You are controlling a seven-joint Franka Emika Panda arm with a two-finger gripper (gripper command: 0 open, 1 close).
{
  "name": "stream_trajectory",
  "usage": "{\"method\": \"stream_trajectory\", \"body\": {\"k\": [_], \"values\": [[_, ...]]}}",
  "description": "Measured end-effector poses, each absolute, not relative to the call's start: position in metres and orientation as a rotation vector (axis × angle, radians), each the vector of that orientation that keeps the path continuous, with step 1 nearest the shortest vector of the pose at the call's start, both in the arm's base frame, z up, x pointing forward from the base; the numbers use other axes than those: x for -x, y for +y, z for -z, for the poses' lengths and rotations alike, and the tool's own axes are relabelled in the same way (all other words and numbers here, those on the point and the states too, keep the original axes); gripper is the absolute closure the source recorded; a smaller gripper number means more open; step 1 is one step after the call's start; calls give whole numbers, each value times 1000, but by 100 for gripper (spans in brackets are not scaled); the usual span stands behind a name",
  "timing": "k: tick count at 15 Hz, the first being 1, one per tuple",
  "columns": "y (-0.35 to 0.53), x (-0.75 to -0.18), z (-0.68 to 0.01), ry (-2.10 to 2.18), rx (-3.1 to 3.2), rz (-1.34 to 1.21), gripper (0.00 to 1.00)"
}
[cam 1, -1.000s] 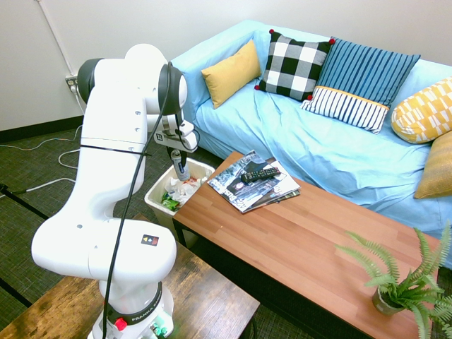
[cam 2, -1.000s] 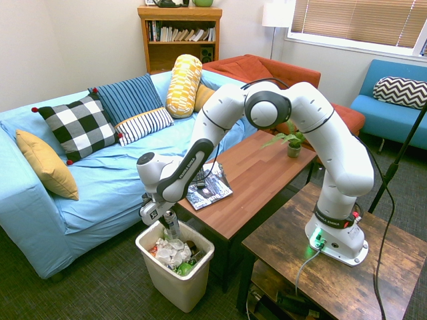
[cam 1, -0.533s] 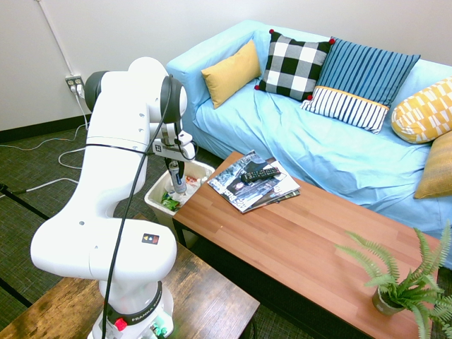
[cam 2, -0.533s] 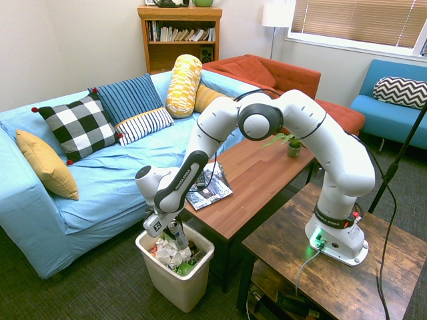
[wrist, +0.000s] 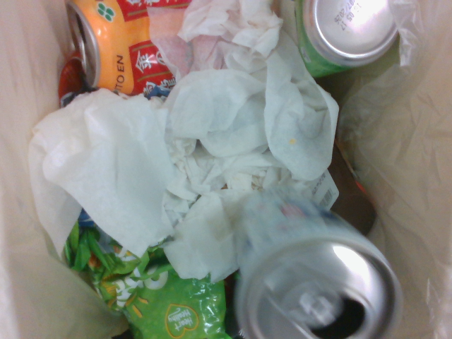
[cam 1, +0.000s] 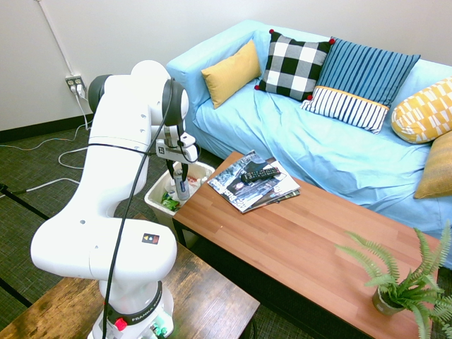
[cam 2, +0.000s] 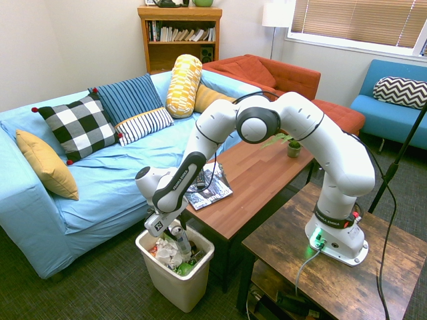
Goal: Throw the can in the trash bin
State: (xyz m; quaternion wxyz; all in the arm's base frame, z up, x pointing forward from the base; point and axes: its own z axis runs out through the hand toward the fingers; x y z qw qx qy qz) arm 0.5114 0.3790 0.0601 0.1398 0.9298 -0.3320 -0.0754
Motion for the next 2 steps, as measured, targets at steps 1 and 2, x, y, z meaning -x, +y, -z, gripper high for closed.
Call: {"method": "stream_trajectory", "body": {"k": [1, 2], "values": [[381, -509, -61, -956, -2678, 228, 0], [383, -505, -61, -951, -2660, 242, 0]]}}
